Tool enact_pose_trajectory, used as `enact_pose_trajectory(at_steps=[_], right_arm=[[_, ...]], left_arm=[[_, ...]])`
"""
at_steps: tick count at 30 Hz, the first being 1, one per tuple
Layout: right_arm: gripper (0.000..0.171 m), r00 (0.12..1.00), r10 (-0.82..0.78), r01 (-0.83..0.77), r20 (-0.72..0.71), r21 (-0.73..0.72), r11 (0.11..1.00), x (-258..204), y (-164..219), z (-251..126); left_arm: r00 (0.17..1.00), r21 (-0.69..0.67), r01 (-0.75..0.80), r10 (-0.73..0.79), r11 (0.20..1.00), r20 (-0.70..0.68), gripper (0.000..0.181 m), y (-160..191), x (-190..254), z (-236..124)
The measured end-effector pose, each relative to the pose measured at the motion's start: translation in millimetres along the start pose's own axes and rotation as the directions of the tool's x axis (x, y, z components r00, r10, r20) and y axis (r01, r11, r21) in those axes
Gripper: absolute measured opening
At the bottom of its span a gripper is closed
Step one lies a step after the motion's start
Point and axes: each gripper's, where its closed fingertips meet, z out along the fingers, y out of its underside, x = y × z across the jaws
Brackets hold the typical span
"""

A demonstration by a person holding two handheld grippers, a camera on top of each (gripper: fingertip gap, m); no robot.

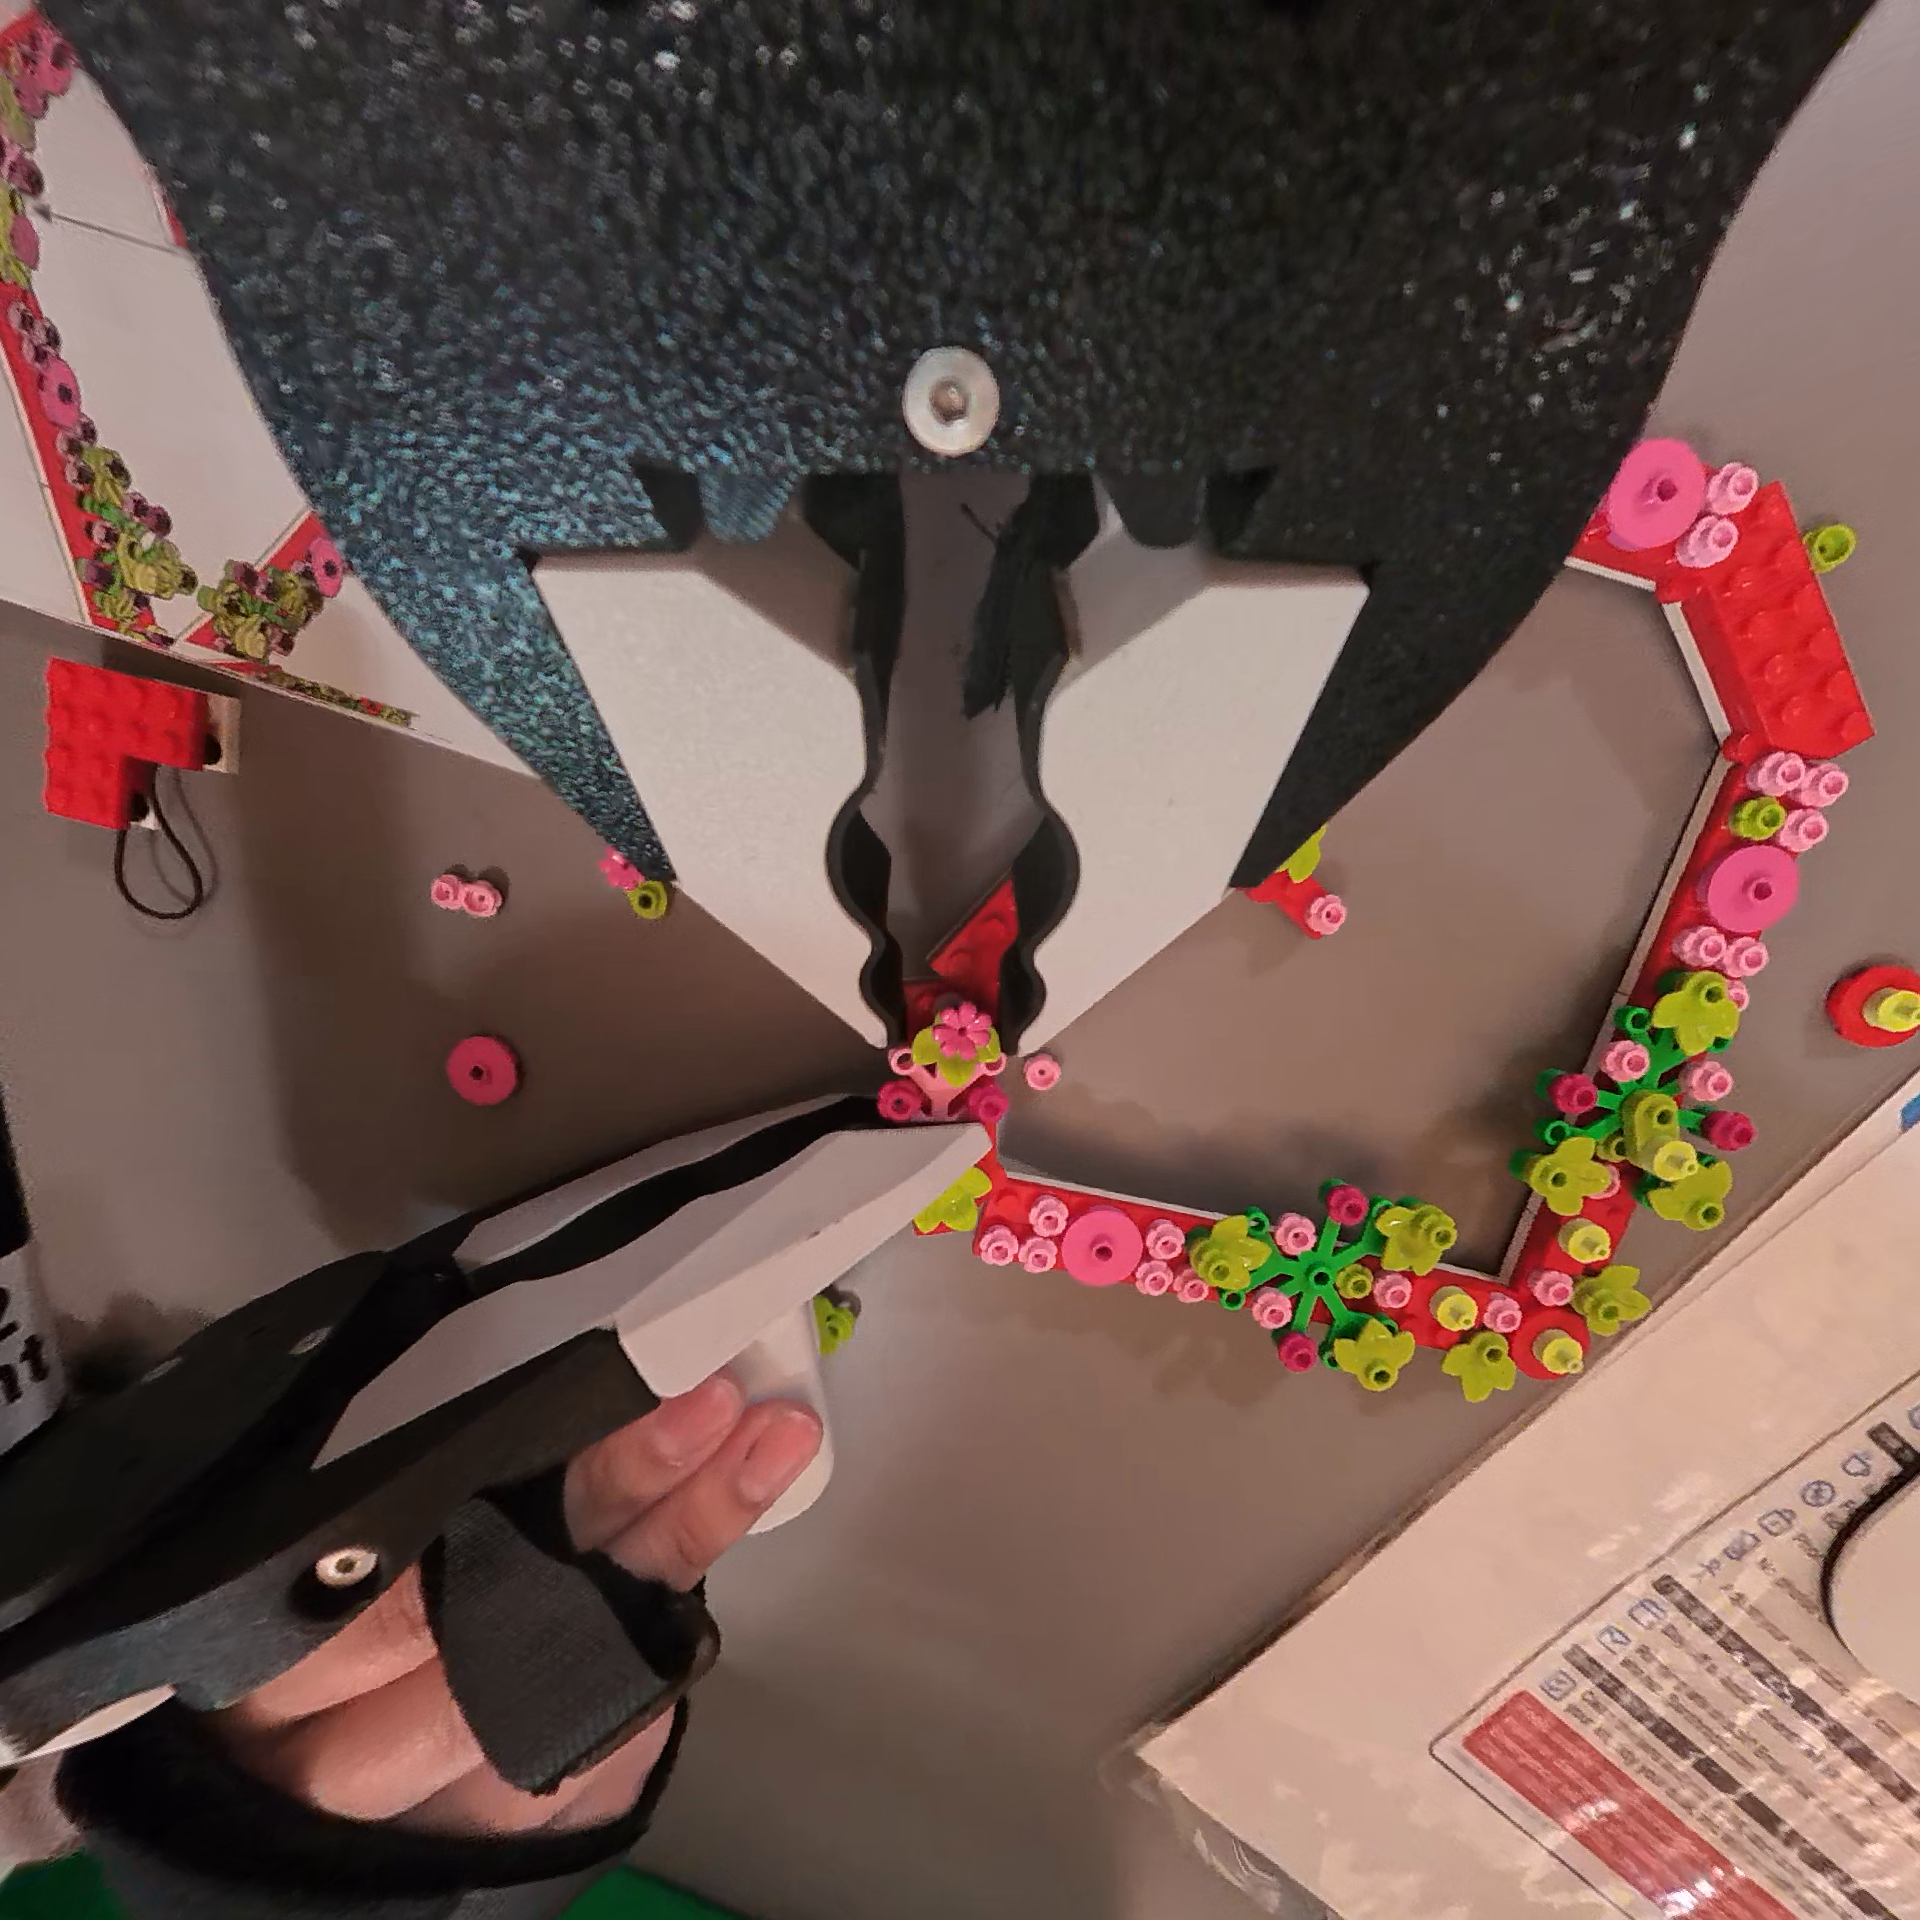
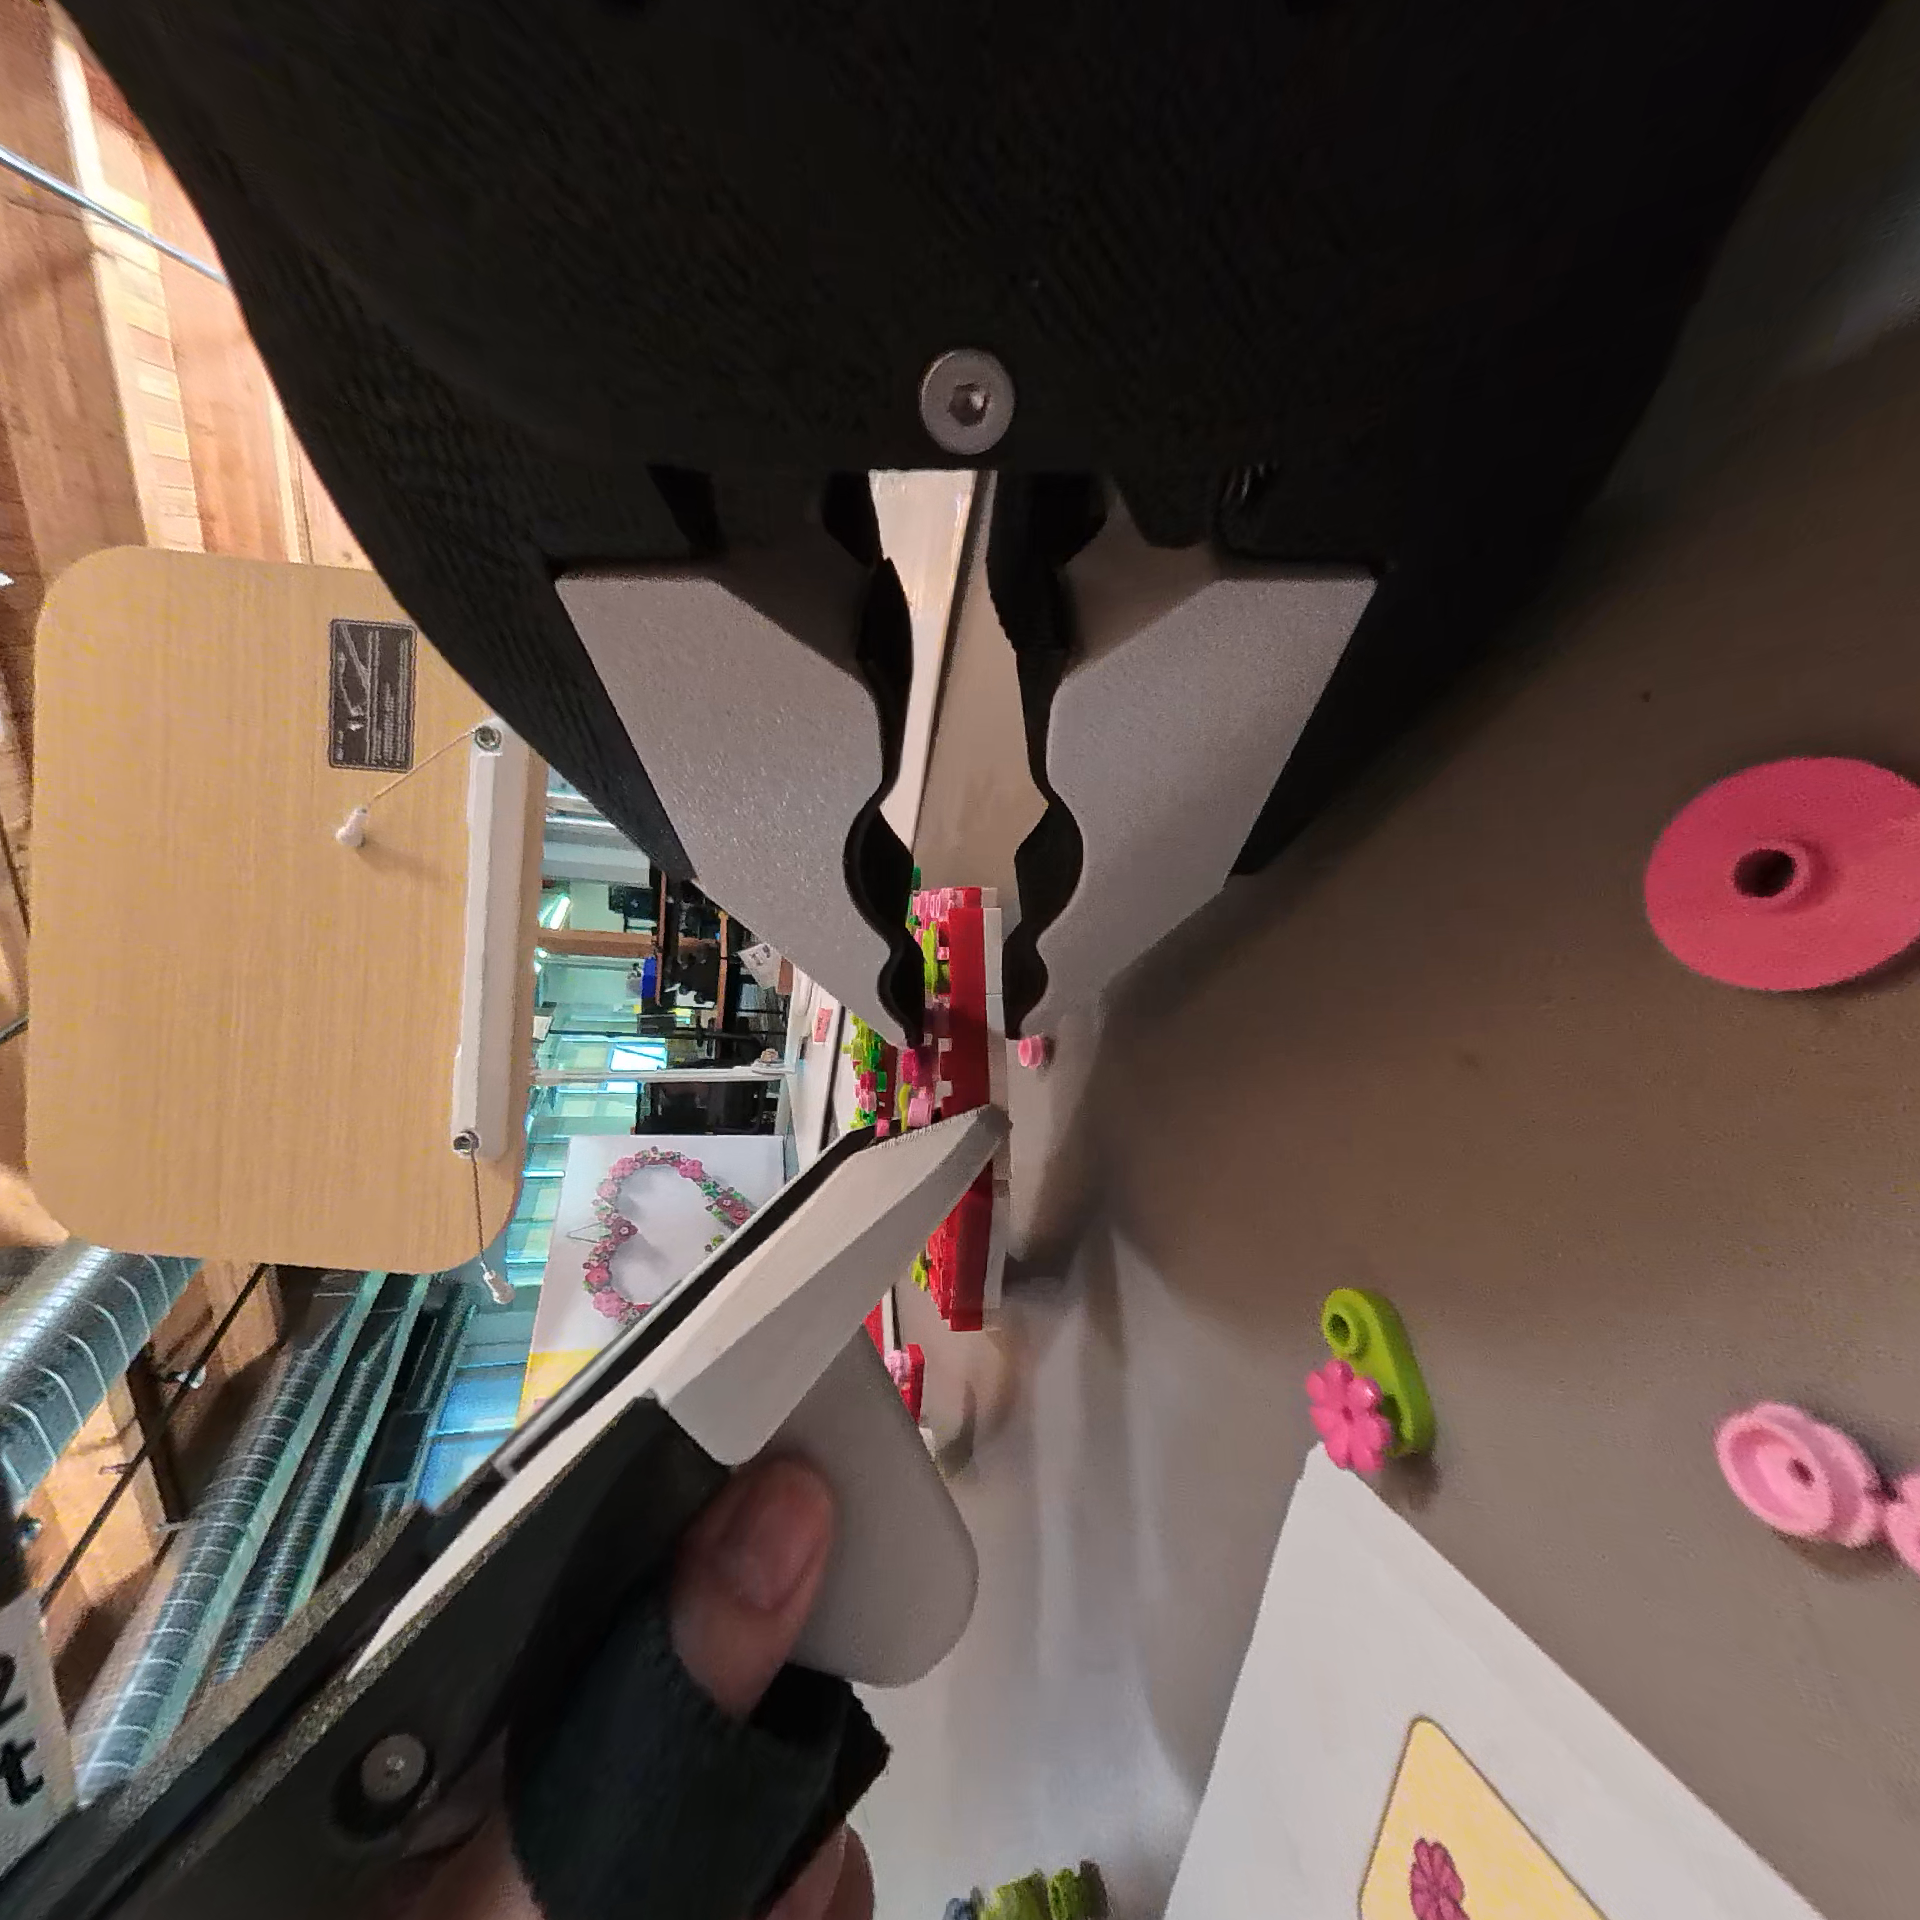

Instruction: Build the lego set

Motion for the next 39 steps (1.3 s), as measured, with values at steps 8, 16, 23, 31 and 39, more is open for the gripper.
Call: enact_pose_trajectory(at_steps=[8, 16, 23, 31, 39], right_arm=[[0.013, 1.0, 0.026, -0.026, -0.001, 0.013, 1.0, 0, 0, -1], [0.013, 1.0, 0.03, -0.03, 0.002, 0.018, 0.999, 0, 0, -1], [0.013, 0.999, 0.043, -0.043, 0.003, 0.027, 0.999, 0, -1, -2], [0.013, 0.998, 0.056, -0.056, 0.007, 0.033, 0.998, 1, -1, -2], [0.013, 0.998, 0.062, -0.062, 0.011, 0.035, 0.997, 0, -1, -2]], left_arm=[[0.973, 0.04, -0.163, 0.155, 0.986, 0.17, 0.062, 0, -1, -17], [0.766, 0.066, -0.569, 0.499, 0.82, 0.406, 0.061, -8, 6, -27], [0.501, -0.085, -0.782, 0.704, 0.617, 0.503, 0.049, -4, 4, -15], [0.411, -0.161, -0.798, 0.72, 0.581, 0.559, 0.031, -3, -7, -7], [0.458, -0.144, -0.77, 0.697, 0.621, 0.552, 0.026, -3, -9, -5]])
